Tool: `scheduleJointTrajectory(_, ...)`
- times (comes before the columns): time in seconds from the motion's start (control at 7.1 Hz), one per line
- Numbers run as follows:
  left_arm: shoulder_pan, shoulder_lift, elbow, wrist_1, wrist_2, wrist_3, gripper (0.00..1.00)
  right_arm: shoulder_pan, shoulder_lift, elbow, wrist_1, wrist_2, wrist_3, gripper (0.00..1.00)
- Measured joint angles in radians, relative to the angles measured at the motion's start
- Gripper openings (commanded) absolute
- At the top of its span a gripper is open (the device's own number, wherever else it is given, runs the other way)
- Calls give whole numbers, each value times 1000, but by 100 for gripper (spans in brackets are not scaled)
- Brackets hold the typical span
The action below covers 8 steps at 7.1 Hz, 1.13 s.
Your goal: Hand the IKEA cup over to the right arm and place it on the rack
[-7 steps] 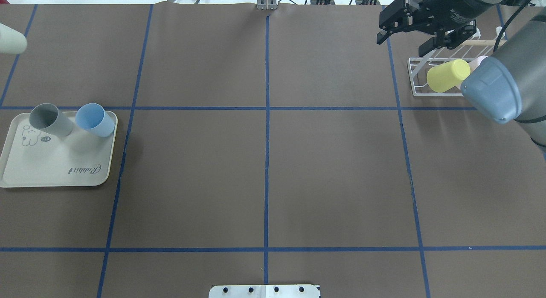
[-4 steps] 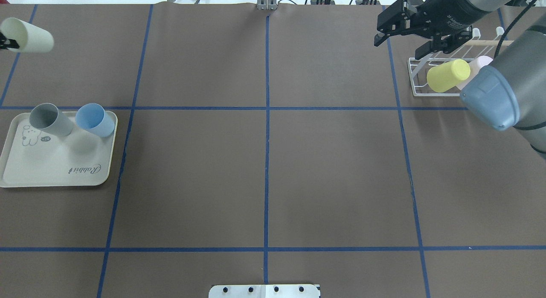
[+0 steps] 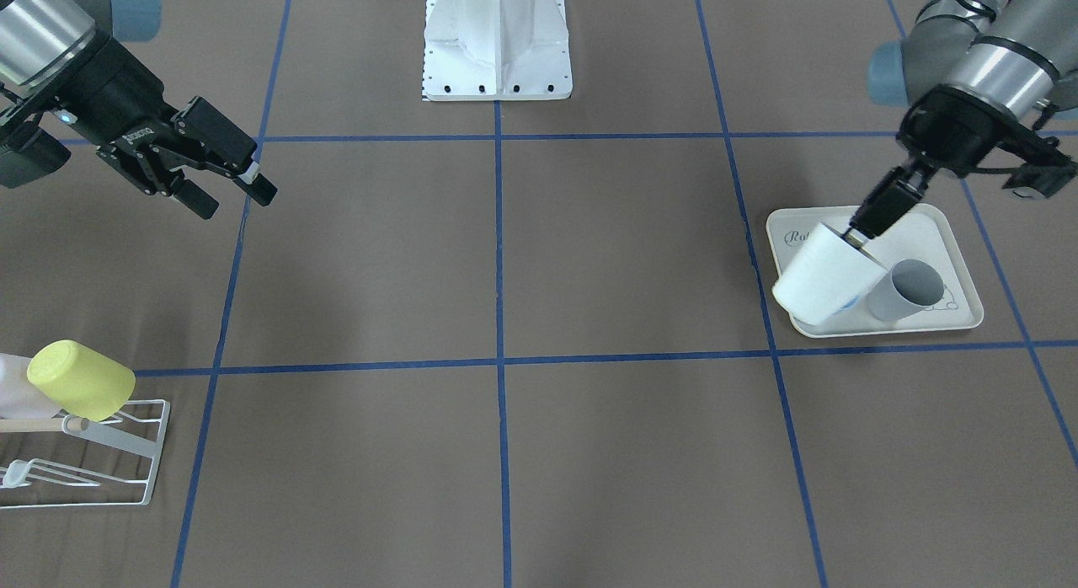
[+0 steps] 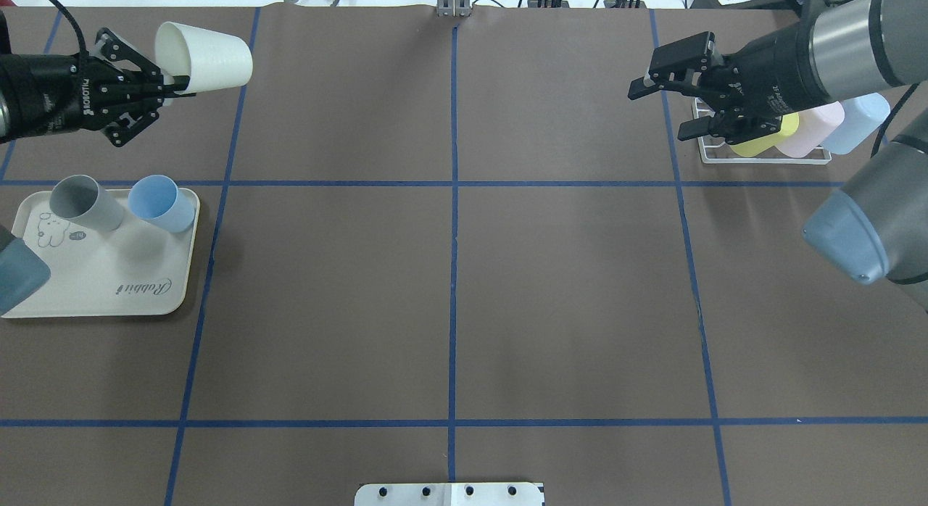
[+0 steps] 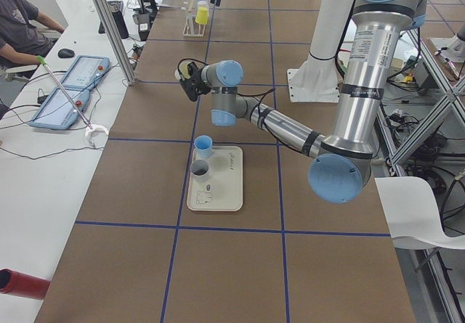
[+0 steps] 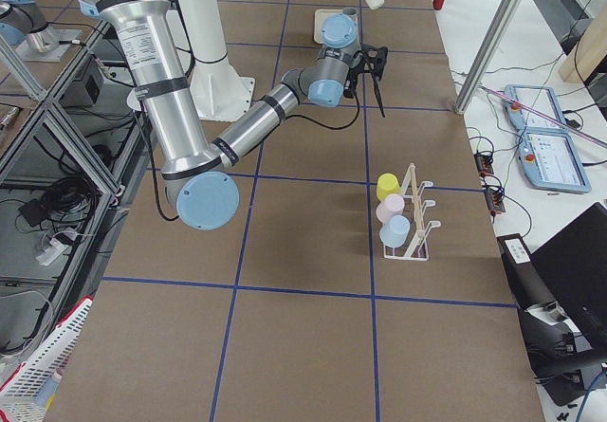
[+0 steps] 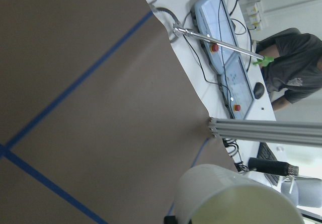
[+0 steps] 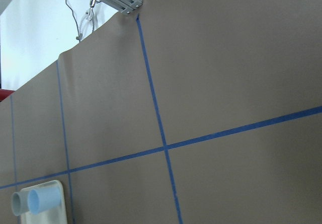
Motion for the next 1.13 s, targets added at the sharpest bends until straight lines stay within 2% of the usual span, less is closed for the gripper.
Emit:
scheduleJointTrajectory(0.28, 102, 0, -25, -170, 75, -132, 0, -24, -29, -49, 285, -4, 183, 99)
scheduleJointTrajectory(0.56, 207, 4, -15, -358, 140, -167, 0, -61, -40, -121, 541, -5, 259, 99)
scheduleJointTrajectory(0.84, 268, 6, 48, -583, 147, -153, 0, -122, -44, -175, 763, -25, 299, 99)
scheduleJointTrajectory(1.13, 330, 4, 91, -718, 144, -78, 0, -220, -42, -188, 937, -116, 360, 99)
